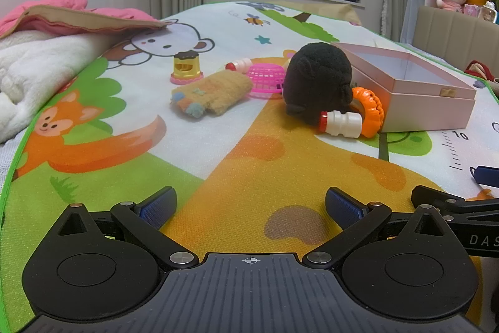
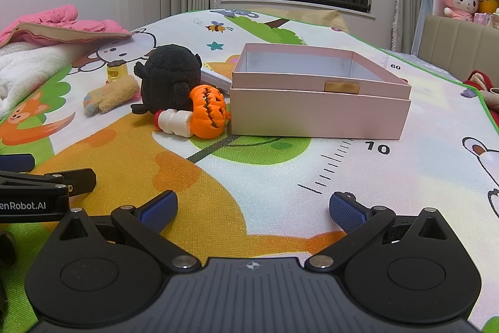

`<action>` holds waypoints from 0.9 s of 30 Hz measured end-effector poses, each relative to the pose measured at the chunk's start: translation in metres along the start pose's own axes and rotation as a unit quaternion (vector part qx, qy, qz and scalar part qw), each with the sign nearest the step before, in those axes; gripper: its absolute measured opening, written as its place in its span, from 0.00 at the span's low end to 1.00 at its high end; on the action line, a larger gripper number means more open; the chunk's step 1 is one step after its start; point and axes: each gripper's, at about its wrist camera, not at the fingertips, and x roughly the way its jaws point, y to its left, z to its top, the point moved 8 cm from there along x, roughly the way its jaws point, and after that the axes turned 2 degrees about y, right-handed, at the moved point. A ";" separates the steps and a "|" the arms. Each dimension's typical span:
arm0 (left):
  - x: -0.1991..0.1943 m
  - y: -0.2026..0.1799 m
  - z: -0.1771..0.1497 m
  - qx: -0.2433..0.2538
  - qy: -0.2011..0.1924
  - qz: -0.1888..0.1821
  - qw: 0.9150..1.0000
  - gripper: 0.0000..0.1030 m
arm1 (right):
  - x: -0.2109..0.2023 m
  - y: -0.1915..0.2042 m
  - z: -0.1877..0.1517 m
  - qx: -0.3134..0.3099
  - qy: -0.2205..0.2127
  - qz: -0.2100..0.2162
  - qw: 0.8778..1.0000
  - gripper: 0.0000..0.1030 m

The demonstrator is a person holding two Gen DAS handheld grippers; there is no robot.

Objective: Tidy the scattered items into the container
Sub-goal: 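Move both grippers toward the toys beside the pink box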

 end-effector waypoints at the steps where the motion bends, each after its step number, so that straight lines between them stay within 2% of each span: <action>1: 0.000 0.000 0.000 0.000 0.000 0.000 1.000 1.00 | 0.000 0.000 0.000 0.000 0.000 0.000 1.000 1.00; 12: 0.001 -0.002 0.001 0.001 0.006 -0.002 1.000 1.00 | 0.001 -0.003 -0.001 0.010 0.005 0.008 1.000 1.00; 18: 0.000 -0.001 0.001 -0.003 0.008 -0.005 1.000 1.00 | 0.006 -0.003 0.000 0.013 0.033 0.013 0.999 1.00; 23: 0.005 -0.005 0.003 0.017 0.034 0.007 0.999 1.00 | 0.005 -0.006 -0.001 0.022 0.059 0.024 0.998 1.00; 27: 0.007 -0.002 0.002 0.011 0.049 -0.005 0.999 1.00 | 0.001 -0.005 -0.004 0.020 0.069 0.031 0.997 1.00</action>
